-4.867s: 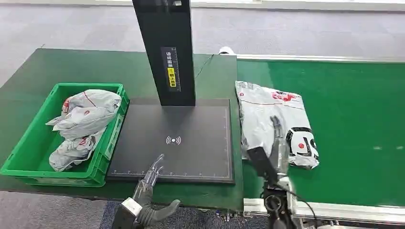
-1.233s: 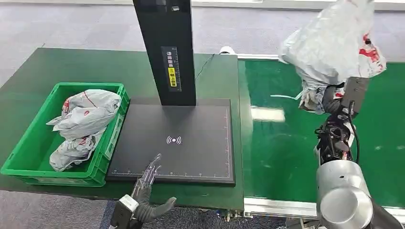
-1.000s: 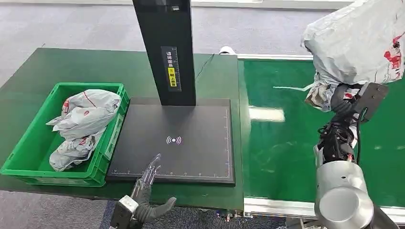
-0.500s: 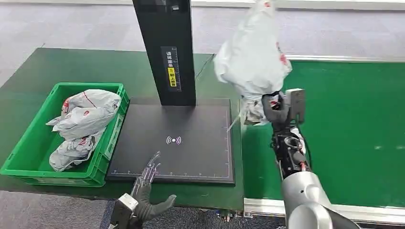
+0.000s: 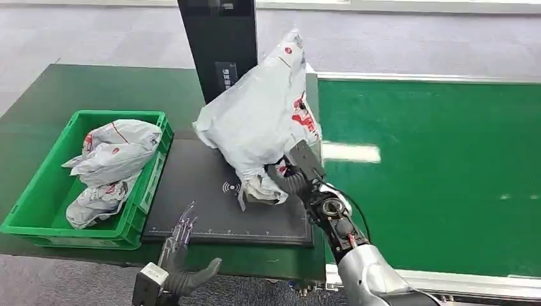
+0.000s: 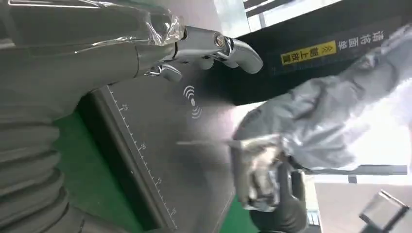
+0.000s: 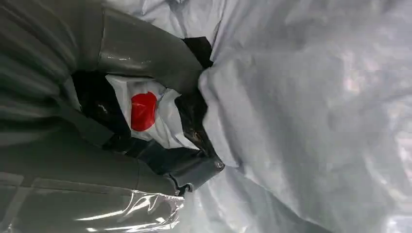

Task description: Moved the parcel from conveyor to table for the left to box.

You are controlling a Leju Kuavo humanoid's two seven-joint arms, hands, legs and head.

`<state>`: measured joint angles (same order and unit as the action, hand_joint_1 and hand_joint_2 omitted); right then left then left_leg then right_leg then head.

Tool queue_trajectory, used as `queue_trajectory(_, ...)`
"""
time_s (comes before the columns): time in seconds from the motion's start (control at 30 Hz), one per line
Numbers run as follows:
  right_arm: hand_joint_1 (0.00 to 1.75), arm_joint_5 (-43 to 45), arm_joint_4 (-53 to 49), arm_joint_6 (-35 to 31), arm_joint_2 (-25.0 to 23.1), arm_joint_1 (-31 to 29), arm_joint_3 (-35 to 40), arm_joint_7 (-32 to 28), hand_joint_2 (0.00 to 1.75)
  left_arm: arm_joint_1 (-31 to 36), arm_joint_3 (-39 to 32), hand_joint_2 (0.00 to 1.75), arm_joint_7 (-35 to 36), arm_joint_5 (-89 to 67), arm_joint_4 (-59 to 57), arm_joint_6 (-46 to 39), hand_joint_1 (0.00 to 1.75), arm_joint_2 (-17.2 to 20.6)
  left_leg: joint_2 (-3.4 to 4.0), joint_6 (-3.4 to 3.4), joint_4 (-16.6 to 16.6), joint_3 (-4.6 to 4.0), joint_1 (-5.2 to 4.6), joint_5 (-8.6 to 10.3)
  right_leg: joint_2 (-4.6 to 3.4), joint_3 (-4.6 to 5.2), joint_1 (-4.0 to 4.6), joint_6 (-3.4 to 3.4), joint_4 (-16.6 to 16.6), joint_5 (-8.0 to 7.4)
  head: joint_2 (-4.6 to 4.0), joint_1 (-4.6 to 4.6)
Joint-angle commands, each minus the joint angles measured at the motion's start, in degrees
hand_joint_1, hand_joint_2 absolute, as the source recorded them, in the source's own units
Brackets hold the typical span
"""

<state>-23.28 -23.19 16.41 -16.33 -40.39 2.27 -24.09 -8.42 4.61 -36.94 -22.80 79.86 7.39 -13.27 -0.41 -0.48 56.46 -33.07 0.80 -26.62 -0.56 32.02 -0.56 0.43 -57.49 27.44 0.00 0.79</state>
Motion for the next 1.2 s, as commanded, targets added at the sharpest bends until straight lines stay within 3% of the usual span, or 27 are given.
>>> queue_trajectory(0.03, 1.75, 5.5, 4.2, 1.3, 0.1, 1.7, 13.1, 2.0, 1.75, -0.9, -2.2, 1.75, 1.1, -0.2, 1.1, 0.4, 0.00, 0.3, 0.10, 0.02, 0.0, 0.09, 0.01, -0.03, -0.05, -0.07, 0.02, -0.02, 0.1, 0.00, 0.00, 0.00)
queue_trajectory(0.33, 1.73, 8.3, 3.5, -0.9, -0.4, 2.9, 16.8, 3.2, 1.75, -2.0, -2.5, 1.75, 1.9, -0.5, 3.2, 0.4, 0.00, 0.1, 0.08, 0.01, 0.0, 0.04, -0.01, -0.02, -0.02, -0.03, 0.01, -0.02, 0.0, 0.00, 0.00, -0.02)
queue_trajectory(0.37, 1.52, 9.4, 3.5, -1.7, 0.1, 2.7, 17.1, 3.5, 1.75, -2.0, -2.5, 1.75, 2.0, -0.5, 3.1, 0.6, 0.00, 0.1, 0.09, 0.03, 0.0, 0.06, -0.01, -0.01, -0.01, -0.04, 0.01, -0.03, 0.0, 0.00, 0.00, 0.00)
queue_trajectory(0.4, 1.06, 9.5, 3.6, -1.5, 0.3, 2.6, 17.1, 3.5, 1.75, -2.0, -2.5, 1.75, 2.0, -0.5, 3.0, 0.6, 0.00, 0.1, 0.07, 0.02, 0.0, 0.05, -0.01, -0.01, 0.00, -0.04, 0.01, -0.02, 0.0, 0.00, 0.00, -0.02)
queue_trajectory(0.43, 0.00, 10.6, 3.6, -2.0, 0.6, 2.6, 16.8, 3.3, 1.75, -1.8, -2.5, 1.75, 2.0, -0.5, 2.7, 0.7, 0.00, 0.1, 0.04, 0.02, 0.0, 0.04, -0.02, -0.01, 0.01, -0.02, -0.01, -0.02, 0.0, 0.01, 0.00, 0.00)
queue_trajectory(0.6, 0.00, 12.4, 2.2, -4.0, 1.8, 2.7, 16.8, 0.9, 1.75, -1.2, -2.6, 1.75, 2.0, -0.5, 1.5, 1.0, 0.00, 0.2, -0.02, 0.04, -0.1, 0.05, -0.02, 0.01, 0.09, -0.06, -0.01, -0.01, 0.1, 0.01, 0.00, 0.00)
queue_trajectory(0.77, 0.00, 17.8, -4.8, -7.5, 4.8, 5.1, 14.3, -9.5, 1.75, -0.4, -2.6, 1.75, 1.1, -0.5, 0.3, 0.9, 0.00, 0.5, -0.05, 0.04, -0.1, 0.04, -0.03, 0.02, 0.13, -0.06, -0.01, -0.01, 0.1, 0.01, 0.00, 0.00)
queue_trajectory(0.87, 0.00, 21.6, -8.7, -5.8, 7.4, 6.8, 12.7, -11.4, 1.75, -0.3, -3.1, 1.75, 0.3, 0.0, 0.1, 0.6, 0.00, 0.6, -0.16, 0.04, -0.1, 0.02, -0.02, 0.05, 0.22, -0.06, -0.01, -0.01, 0.1, 0.01, 0.00, 0.00)
queue_trajectory(1.2, 0.00, 23.2, -10.2, -2.9, 7.8, 9.0, 14.3, -10.8, 1.75, -1.2, -5.6, 1.75, -1.1, 1.8, 3.4, -0.8, 0.00, 0.0, -0.06, 0.02, -0.1, 0.05, -0.01, 0.01, 0.13, -0.05, 0.00, -0.03, 0.1, 0.02, 0.00, 0.00)
